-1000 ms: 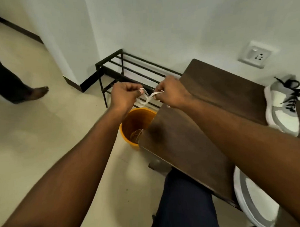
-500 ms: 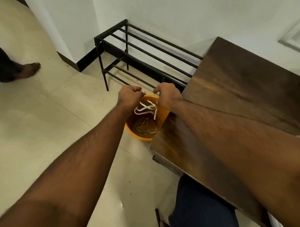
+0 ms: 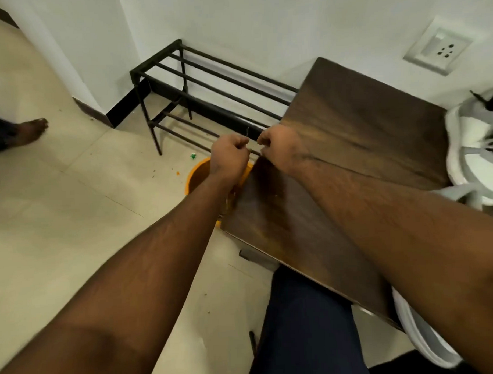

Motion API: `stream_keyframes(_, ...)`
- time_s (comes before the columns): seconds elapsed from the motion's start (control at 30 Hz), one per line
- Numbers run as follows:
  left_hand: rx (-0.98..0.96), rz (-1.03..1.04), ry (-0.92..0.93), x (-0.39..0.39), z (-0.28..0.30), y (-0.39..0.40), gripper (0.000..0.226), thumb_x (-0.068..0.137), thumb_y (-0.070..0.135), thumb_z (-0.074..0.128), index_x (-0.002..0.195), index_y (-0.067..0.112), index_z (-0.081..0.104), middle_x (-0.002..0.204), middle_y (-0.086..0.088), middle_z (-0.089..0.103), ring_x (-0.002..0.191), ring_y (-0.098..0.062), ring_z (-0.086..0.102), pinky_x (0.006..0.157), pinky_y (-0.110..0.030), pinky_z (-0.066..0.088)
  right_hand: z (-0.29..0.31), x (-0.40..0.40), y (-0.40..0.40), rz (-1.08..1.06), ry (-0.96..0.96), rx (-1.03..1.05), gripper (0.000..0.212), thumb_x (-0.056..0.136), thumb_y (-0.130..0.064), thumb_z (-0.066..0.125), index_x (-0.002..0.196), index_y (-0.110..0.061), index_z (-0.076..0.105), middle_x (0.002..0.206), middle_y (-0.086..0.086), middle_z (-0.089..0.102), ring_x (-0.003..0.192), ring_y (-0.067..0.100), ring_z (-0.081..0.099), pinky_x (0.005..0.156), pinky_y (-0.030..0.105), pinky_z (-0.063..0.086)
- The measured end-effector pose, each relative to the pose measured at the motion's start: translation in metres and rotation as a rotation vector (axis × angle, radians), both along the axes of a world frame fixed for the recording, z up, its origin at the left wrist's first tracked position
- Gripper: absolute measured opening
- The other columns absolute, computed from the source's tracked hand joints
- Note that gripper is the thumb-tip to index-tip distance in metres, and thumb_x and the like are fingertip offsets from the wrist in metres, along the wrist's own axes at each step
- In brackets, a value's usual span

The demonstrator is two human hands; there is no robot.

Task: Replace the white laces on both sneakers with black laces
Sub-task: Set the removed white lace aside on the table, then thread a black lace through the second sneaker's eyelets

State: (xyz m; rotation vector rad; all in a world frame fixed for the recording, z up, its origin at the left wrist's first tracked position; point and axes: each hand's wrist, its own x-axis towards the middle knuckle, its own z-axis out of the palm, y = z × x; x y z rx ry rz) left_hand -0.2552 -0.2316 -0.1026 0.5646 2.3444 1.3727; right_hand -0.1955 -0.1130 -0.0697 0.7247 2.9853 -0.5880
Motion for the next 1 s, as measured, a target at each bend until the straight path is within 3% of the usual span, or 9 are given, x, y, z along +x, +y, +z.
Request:
stream_keyframes(0.1, 0.001, -0.094, 0.034, 0.038, 0.022, 0.029, 0.026, 0.088, 0.011, 0.062, 0.112, 0.011, 0.073, 0.111, -0.006, 0.073, 0.108, -0.018, 0.066, 0.097, -0.032, 0.051, 0.028, 0.047, 0.027, -0.079, -0.014, 0.034, 0.028, 0.087, -0.013, 0.062, 0.114, -0.012, 0.068, 0.118, 0.011, 0.066, 0.112, 0.027, 0.059, 0.095, 0.030, 0.044)
stream_keyframes(0.23, 0.034, -0.237, 0.087, 0.113, 0.066, 0.078, 0.027, 0.088, 0.011, 0.065, 0.115, 0.007, 0.072, 0.114, -0.006, 0.071, 0.109, -0.016, 0.065, 0.093, -0.016, 0.043, 0.069, 0.135, 0.069, -0.219, 0.038, 0.079, 0.025, 0.085, -0.015, 0.068, 0.110, -0.015, 0.069, 0.116, 0.008, 0.066, 0.106, 0.025, 0.063, 0.093, 0.034, 0.050)
stream_keyframes(0.4, 0.125, -0.450, 0.179, 0.235, 0.112, 0.133, 0.031, 0.089, 0.008, 0.063, 0.120, 0.007, 0.069, 0.119, -0.007, 0.070, 0.111, -0.016, 0.064, 0.090, -0.013, 0.042, 0.112, 0.270, 0.123, -0.364, 0.055, 0.162, 0.026, 0.082, -0.012, 0.068, 0.107, -0.012, 0.070, 0.113, 0.012, 0.068, 0.105, 0.028, 0.063, 0.091, 0.031, 0.048)
stream_keyframes(0.53, 0.114, -0.610, 0.195, 0.326, 0.121, 0.162, 0.033, 0.088, 0.008, 0.064, 0.121, 0.006, 0.069, 0.122, -0.009, 0.069, 0.114, -0.018, 0.063, 0.101, -0.020, 0.043, 0.124, 0.382, 0.152, -0.498, 0.040, 0.168, 0.025, 0.078, -0.009, 0.070, 0.102, -0.010, 0.073, 0.109, 0.013, 0.069, 0.103, 0.028, 0.064, 0.087, 0.029, 0.047)
stream_keyframes(0.67, -0.001, -0.821, 0.193, 0.408, 0.111, 0.180, 0.040, 0.089, 0.015, 0.066, 0.127, 0.006, 0.064, 0.126, -0.010, 0.066, 0.118, -0.021, 0.060, 0.097, -0.021, 0.040, 0.110, 0.488, 0.160, -0.608, -0.005, 0.142, 0.019, 0.079, -0.008, 0.072, 0.098, -0.009, 0.074, 0.102, 0.011, 0.071, 0.099, 0.028, 0.065, 0.083, 0.029, 0.047)
stream_keyframes(0.8, -0.140, -0.961, 0.137, 0.451, 0.089, 0.185, 0.058, 0.081, 0.022, 0.072, 0.135, 0.007, 0.056, 0.132, -0.012, 0.062, 0.122, -0.026, 0.056, 0.099, -0.031, 0.045, 0.073, 0.543, 0.162, -0.685, -0.077, 0.026, 0.027, 0.083, -0.003, 0.069, 0.109, -0.010, 0.072, 0.113, 0.009, 0.070, 0.107, 0.023, 0.063, 0.091, 0.029, 0.047)
stream_keyframes(0.9, -0.199, -0.995, 0.093, 0.464, 0.076, 0.187, 0.082, 0.082, 0.016, 0.077, 0.151, 0.009, 0.034, 0.147, -0.010, 0.048, 0.133, -0.024, 0.047, 0.105, -0.027, 0.037, 0.050, 0.552, 0.161, -0.676, -0.106, -0.084, 0.039, 0.083, -0.006, 0.071, 0.121, -0.009, 0.066, 0.122, 0.009, 0.066, 0.113, 0.021, 0.060, 0.094, 0.030, 0.046)
stream_keyframes(1.0, -0.175, -1.000, 0.055, 0.466, 0.070, 0.187, 0.075, 0.083, 0.011, 0.077, 0.147, 0.008, 0.038, 0.143, -0.011, 0.052, 0.131, -0.025, 0.047, 0.086, -0.014, 0.034, 0.031, 0.545, 0.160, -0.704, -0.053, -0.205, 0.054, 0.085, -0.015, 0.071, 0.136, -0.012, 0.053, 0.134, 0.010, 0.058, 0.118, 0.025, 0.057, 0.092, 0.031, 0.045)
